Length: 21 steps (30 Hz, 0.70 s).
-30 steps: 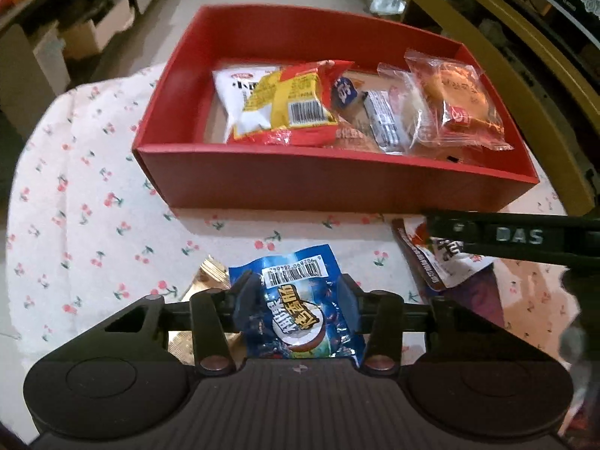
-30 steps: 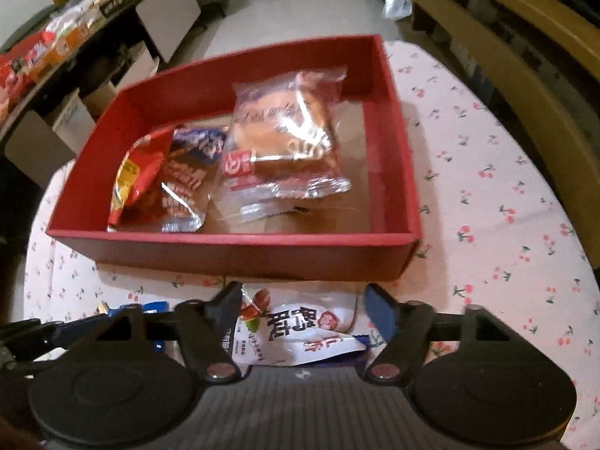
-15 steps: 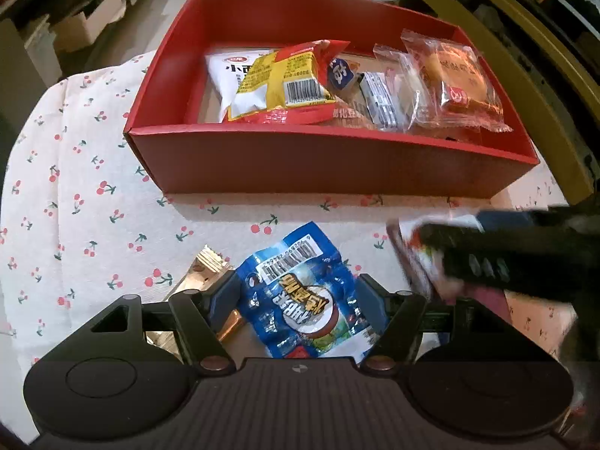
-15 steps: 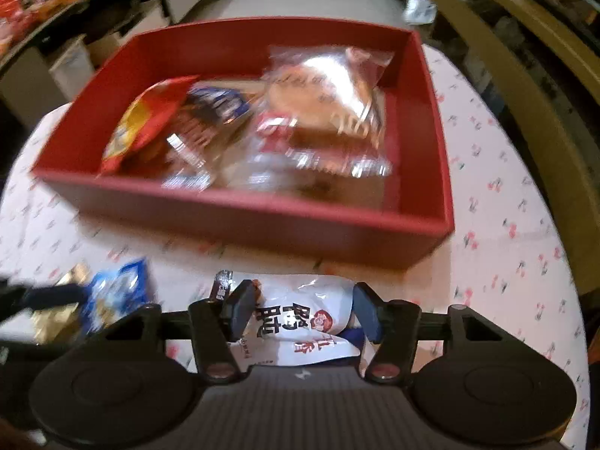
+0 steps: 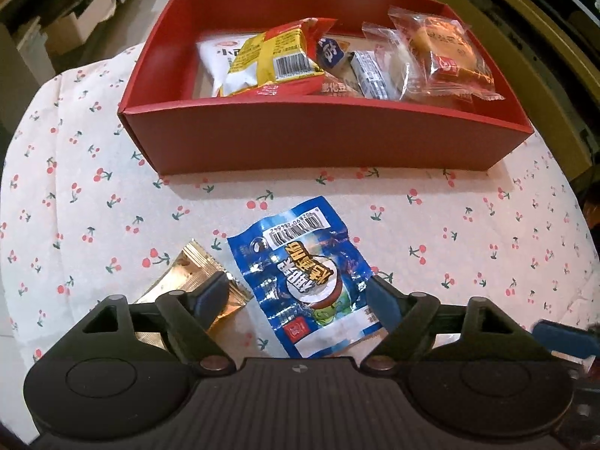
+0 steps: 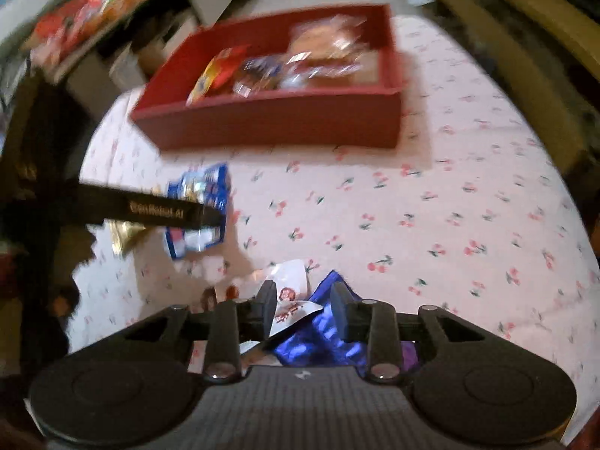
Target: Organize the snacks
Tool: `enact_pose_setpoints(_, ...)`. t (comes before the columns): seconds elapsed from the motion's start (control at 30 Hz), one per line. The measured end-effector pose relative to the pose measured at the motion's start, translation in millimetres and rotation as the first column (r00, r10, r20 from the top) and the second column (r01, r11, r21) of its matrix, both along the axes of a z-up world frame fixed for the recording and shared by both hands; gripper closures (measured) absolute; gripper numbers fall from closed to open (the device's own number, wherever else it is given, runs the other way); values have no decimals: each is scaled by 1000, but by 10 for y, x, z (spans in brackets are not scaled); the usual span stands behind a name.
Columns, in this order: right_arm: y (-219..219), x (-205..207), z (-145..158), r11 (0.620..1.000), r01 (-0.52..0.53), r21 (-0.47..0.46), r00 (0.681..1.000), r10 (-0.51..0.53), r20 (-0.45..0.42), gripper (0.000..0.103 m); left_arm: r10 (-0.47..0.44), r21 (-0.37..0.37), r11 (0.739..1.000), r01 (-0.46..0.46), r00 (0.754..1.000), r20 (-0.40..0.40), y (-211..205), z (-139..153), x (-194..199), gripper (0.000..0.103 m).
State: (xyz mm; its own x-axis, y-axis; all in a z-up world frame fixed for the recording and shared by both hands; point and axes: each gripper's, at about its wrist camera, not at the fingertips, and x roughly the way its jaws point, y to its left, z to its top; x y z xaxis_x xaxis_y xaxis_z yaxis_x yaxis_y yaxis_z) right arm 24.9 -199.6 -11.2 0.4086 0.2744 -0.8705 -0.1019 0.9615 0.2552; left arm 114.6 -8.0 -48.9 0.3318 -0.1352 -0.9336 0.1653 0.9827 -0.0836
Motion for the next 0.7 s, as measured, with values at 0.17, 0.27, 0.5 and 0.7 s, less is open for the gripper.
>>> enact_pose_setpoints(0.17, 134, -208, -47, 995, -15, 94, 997, 22, -72, 60, 4, -20, 1000, -5, 1000, -9, 21, 12, -2, 18)
enact_pose_setpoints(0.27, 267, -193, -187, 997, -7, 74, 992, 17, -128, 59, 15, -37, 999, -16, 1000, -18, 51, 15, 11, 18)
enact_pose_setpoints(0.5, 224, 163, -305, 991, 106, 83, 983, -91, -161, 52, 50, -92, 994, -53, 998, -31, 179, 76, 40, 18)
enact_pose_setpoints(0.7, 309, 439, -329, 992, 121, 24, 986, -117, -120, 46, 74, -110, 991, -77, 997, -35, 220, 82, 50, 18)
